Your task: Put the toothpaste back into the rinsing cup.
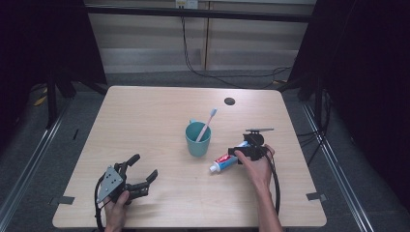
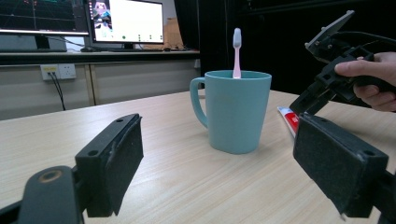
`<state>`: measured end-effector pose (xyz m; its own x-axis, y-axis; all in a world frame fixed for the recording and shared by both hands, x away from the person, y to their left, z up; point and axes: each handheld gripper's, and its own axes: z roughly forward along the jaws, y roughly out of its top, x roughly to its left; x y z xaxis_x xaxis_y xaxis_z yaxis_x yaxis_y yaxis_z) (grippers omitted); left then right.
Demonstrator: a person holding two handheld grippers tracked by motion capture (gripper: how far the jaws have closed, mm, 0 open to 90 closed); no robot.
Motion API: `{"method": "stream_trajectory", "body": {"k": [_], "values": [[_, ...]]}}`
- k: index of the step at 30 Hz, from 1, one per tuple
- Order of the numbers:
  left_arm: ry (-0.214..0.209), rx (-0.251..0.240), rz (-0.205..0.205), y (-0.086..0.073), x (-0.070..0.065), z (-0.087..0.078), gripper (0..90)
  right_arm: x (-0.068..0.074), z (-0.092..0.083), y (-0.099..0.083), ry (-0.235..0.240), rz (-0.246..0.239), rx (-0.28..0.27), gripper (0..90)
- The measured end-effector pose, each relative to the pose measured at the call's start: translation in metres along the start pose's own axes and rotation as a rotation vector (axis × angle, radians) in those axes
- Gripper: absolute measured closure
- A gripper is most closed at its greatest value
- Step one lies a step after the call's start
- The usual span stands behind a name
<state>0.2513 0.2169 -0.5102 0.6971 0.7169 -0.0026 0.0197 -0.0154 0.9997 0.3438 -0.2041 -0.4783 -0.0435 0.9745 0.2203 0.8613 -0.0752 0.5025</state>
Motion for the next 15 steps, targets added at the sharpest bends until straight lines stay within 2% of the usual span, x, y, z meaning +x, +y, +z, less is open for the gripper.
{"method": "stream_trajectory", "body": {"k": [2,7,15], "values": [[0.0,-0.001,0.001,0.0,-0.0002,-0.0003,15.9,-0.0008,0.0005,0.0017,0.003,-0.023,0.011,10.5],[-0.004,-0.001,-0.001,0.0,-0.0003,-0.0004,15.9,-0.0075,0.0024,0.0015,0.033,0.008,0.024,10.6],[-0.004,-0.001,-0.001,0.0,-0.0003,-0.0004,15.9,0.0005,0.0079,0.0034,0.0,-0.003,-0.003,10.4]]}}
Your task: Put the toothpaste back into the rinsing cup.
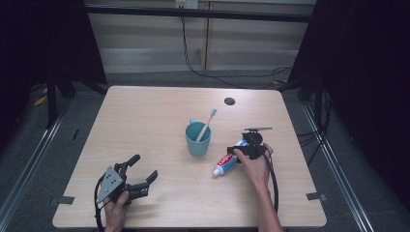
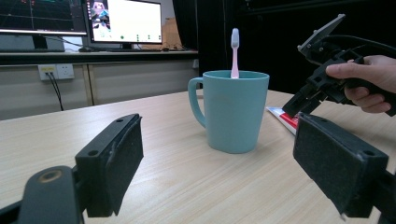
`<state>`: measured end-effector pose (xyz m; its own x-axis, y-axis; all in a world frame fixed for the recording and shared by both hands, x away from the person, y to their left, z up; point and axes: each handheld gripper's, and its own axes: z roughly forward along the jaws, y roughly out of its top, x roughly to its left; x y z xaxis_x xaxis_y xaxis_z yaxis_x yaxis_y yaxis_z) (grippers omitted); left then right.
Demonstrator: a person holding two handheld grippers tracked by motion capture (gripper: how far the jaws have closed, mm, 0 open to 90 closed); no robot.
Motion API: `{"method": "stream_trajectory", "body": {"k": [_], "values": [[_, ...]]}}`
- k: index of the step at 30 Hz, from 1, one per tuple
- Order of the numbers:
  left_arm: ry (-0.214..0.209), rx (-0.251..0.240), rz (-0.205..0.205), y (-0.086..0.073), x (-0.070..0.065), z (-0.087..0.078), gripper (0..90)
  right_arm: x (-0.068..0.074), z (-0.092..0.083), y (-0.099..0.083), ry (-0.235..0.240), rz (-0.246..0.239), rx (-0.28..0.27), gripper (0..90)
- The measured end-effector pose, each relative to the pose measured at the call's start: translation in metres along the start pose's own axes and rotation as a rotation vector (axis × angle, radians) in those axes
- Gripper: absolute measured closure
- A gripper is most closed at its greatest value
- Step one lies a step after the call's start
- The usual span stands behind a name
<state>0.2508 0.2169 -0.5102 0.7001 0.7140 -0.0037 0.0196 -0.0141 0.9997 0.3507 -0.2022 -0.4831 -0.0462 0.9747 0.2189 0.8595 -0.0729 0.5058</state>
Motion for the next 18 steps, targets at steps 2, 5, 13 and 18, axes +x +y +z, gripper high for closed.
{"method": "stream_trajectory", "body": {"k": [2,5,13,18], "values": [[-0.001,-0.001,-0.001,0.0,0.0,0.0,15.9,0.002,0.002,0.0,-0.009,-0.01,0.002,10.5],[-0.005,-0.002,-0.001,0.0,0.0,0.0,15.9,0.001,0.004,0.0,0.009,-0.055,0.032,16.3],[-0.005,-0.002,-0.001,0.0,0.0,0.0,15.9,0.002,-0.003,0.0,-0.007,-0.152,0.046,30.7],[-0.012,0.002,0.005,0.0,0.001,0.0,15.9,0.003,-0.007,-0.002,-0.008,-0.203,0.065,35.8]]}}
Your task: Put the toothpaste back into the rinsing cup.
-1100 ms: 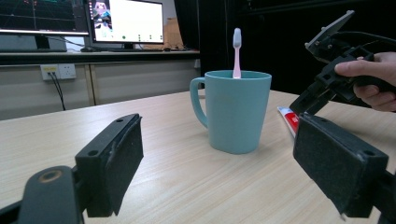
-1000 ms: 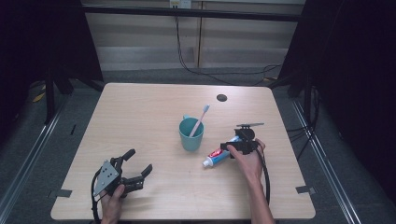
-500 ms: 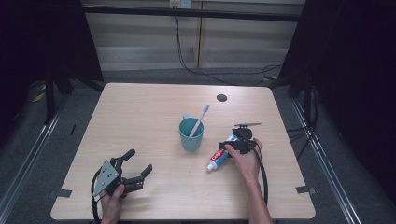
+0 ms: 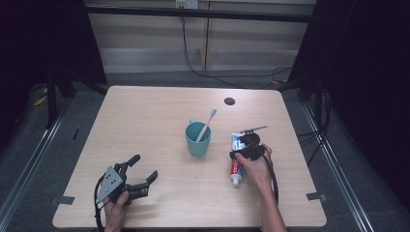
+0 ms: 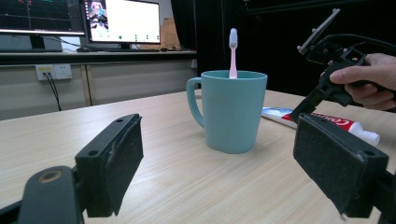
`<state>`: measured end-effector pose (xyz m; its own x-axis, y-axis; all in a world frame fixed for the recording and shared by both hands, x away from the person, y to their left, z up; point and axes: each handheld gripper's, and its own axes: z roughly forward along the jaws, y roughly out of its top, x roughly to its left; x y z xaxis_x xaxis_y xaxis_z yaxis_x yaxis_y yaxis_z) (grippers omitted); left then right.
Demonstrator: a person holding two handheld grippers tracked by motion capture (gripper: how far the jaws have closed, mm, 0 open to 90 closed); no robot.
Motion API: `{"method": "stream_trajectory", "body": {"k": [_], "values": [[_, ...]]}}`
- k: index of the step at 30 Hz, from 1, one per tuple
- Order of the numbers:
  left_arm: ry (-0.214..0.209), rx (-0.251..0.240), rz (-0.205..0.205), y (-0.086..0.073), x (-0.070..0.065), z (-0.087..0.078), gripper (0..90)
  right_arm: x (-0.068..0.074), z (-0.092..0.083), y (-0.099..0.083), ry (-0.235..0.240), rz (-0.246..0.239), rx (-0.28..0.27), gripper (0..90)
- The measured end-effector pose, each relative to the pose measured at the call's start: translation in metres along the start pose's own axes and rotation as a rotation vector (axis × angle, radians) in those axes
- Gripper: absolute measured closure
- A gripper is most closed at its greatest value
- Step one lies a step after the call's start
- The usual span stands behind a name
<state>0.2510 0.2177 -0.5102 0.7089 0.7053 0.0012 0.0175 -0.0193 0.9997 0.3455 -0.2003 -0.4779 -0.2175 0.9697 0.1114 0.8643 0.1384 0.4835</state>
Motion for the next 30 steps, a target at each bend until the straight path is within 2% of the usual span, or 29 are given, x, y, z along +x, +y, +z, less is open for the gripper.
{"method": "stream_trajectory", "body": {"k": [3,10,13,18,21,27,30], "values": [[-0.001,0.0,0.0,0.0,0.0,0.0,15.9,0.0,-0.003,-0.003,0.011,-0.008,0.005,37.4],[0.0,0.0,-0.001,0.0,0.0,0.0,15.9,-0.006,-0.007,-0.012,0.076,-0.009,0.004,36.7],[0.0,0.001,0.001,0.0,0.0,0.0,15.9,-0.006,-0.008,-0.012,0.079,-0.023,0.029,41.7],[0.001,-0.003,-0.004,0.0,0.0,0.0,15.9,-0.007,-0.01,-0.012,0.071,-0.053,0.031,53.1],[0.001,-0.002,-0.003,0.0,0.0,0.0,15.9,-0.01,-0.011,-0.012,0.074,-0.053,0.031,57.9],[0.001,-0.002,-0.003,0.0,0.0,0.0,15.9,-0.008,-0.007,-0.013,0.07,-0.087,0.055,55.5],[0.001,-0.003,-0.005,0.0,0.0,0.0,15.9,-0.007,-0.007,-0.013,0.064,-0.102,0.06,58.2]]}}
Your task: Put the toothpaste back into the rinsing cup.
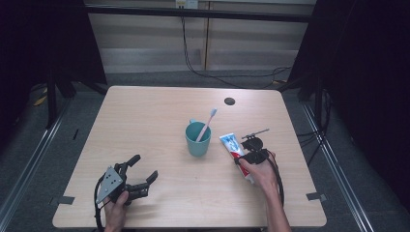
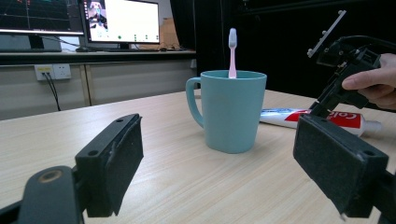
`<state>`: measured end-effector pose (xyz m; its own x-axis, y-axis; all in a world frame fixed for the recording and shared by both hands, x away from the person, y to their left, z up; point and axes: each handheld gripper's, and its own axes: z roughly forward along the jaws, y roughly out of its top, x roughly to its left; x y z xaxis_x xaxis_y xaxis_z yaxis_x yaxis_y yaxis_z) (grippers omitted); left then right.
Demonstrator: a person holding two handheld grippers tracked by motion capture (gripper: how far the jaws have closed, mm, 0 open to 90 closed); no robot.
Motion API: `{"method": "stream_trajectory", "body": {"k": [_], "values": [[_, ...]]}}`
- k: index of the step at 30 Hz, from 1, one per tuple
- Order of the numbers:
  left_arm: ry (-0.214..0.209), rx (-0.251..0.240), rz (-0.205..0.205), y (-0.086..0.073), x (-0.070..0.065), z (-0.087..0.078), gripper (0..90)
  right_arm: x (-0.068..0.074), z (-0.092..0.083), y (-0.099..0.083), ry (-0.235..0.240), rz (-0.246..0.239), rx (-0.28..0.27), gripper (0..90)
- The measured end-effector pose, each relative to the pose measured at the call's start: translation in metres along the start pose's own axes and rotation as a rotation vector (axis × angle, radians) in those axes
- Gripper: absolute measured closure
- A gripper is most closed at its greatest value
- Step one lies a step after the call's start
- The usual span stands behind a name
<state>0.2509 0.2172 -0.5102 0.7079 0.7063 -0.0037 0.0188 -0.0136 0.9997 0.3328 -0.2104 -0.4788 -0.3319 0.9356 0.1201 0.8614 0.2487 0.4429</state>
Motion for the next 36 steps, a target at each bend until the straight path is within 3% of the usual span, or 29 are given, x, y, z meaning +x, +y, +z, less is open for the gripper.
{"method": "stream_trajectory", "body": {"k": [4,10,20,25,31,36], "values": [[-0.001,0.003,0.005,0.0,0.0,0.0,15.9,0.002,-0.001,0.003,-0.009,-0.009,0.021,62.7],[0.001,0.001,0.001,0.0,0.0,0.0,15.9,0.002,-0.003,0.005,-0.009,0.023,0.035,68.0],[0.001,0.001,0.0,0.0,0.0,0.0,15.9,-0.003,-0.005,0.006,0.035,0.029,0.042,70.9],[-0.001,0.004,0.005,0.0,0.0,0.0,15.9,-0.005,-0.006,0.012,0.049,0.01,0.103,70.6],[0.001,0.0,0.0,0.0,0.0,0.0,15.9,-0.003,-0.005,0.016,0.037,-0.026,0.135,70.4],[-0.001,0.003,0.005,0.0,0.0,0.0,15.9,0.0,-0.003,0.025,0.018,-0.069,0.204,69.6]]}}
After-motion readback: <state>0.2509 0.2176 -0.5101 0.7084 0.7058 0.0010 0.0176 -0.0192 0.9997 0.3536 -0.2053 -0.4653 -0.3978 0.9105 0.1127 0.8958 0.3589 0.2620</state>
